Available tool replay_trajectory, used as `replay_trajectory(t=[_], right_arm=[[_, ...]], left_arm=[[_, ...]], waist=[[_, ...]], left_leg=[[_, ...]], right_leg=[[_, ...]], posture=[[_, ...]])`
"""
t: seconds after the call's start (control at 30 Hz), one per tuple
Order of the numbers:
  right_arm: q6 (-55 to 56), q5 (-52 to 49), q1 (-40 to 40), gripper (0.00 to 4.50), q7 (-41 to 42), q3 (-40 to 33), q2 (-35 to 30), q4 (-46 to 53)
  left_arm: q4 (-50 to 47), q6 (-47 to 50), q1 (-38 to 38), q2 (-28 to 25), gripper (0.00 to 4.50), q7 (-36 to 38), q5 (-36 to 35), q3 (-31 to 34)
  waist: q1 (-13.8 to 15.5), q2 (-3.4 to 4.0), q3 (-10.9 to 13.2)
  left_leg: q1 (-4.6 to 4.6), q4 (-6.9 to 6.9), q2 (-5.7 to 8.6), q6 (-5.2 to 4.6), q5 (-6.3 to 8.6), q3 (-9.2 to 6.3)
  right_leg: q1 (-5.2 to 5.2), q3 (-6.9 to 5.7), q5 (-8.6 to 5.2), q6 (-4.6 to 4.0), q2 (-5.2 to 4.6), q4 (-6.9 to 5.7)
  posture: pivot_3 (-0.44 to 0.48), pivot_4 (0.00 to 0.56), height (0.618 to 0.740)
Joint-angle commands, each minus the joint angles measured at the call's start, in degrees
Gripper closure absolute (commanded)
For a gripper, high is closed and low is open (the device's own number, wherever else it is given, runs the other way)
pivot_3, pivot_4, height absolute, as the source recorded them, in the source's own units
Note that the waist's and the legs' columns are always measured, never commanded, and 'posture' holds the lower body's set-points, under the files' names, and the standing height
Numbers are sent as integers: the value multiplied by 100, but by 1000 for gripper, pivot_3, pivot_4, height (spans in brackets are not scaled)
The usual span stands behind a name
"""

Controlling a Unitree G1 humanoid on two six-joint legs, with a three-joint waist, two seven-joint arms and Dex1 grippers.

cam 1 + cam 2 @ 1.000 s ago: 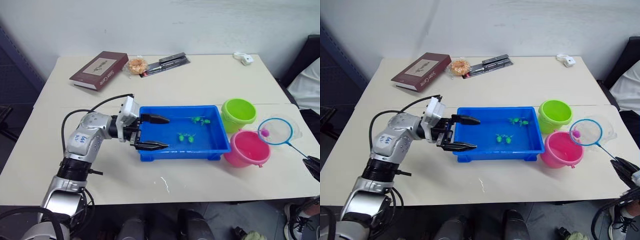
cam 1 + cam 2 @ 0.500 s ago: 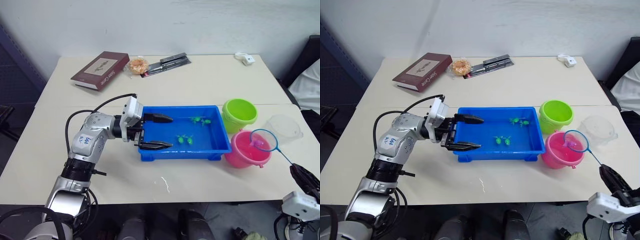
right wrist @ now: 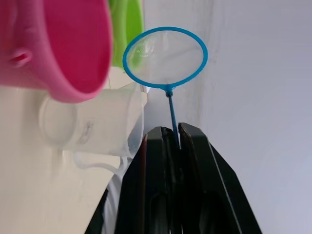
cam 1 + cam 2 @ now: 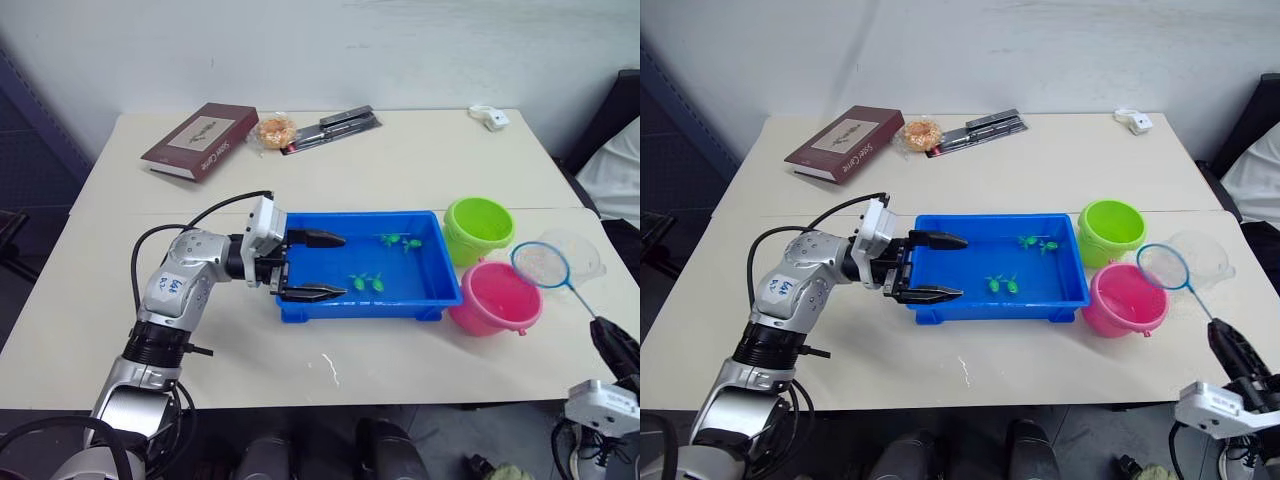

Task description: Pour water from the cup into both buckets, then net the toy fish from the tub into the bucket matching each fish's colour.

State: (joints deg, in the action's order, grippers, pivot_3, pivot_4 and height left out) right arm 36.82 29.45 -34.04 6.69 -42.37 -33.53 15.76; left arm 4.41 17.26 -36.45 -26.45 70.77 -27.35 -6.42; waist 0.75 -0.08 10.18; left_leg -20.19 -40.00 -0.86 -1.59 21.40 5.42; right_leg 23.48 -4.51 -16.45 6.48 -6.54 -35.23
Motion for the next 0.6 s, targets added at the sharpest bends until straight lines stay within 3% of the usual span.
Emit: replay_trajectory(t=[0.03, 0.13, 0.3, 0.43, 0.6], right_arm=[[-720, -2248, 13, 4500, 1014, 350, -410, 671], [-1333, -3329, 115, 4500, 1597, 497, -708, 1178], [-4494, -6472, 904, 4500, 1733, 1307, -1468, 2420], [-6508, -8049, 1525, 4500, 756, 1731, -1885, 2868], [-8372, -9830, 2867, 4500, -591, 2680, -2231, 2764]], left_arm=[[87, -211, 18, -240, 43, 113, 29, 273], [303, -302, -10, -367, 43, 156, 53, 374], [576, -490, -33, -618, 43, 153, 158, 565], [438, -473, 78, -711, 43, 69, 133, 647], [201, -396, 208, -793, 43, -54, 114, 711]], waist=[[-30, 0, 0], [-67, 0, 0], [-75, -3, 1], [-10, -3, 2], [38, -9, 5]], left_leg=[[0, 0, -1, 0, 0, -1], [0, 1, -6, 0, 0, -7], [-3, -6, -5, -8, 1, -11], [-15, -6, -7, -7, 1, -36], [-20, -13, -3, -8, 1, -33]], right_leg=[[0, 0, 0, 0, 0, -1], [-1, -2, 0, 0, 2, -23], [-1, -7, -1, -2, -9, -28], [1, -6, -6, -12, -19, -28], [3, -8, -5, -10, -26, -26]], posture=[[0, 150, 740], [0, 150, 740], [0, 150, 740], [0, 150, 740], [0, 150, 740]])
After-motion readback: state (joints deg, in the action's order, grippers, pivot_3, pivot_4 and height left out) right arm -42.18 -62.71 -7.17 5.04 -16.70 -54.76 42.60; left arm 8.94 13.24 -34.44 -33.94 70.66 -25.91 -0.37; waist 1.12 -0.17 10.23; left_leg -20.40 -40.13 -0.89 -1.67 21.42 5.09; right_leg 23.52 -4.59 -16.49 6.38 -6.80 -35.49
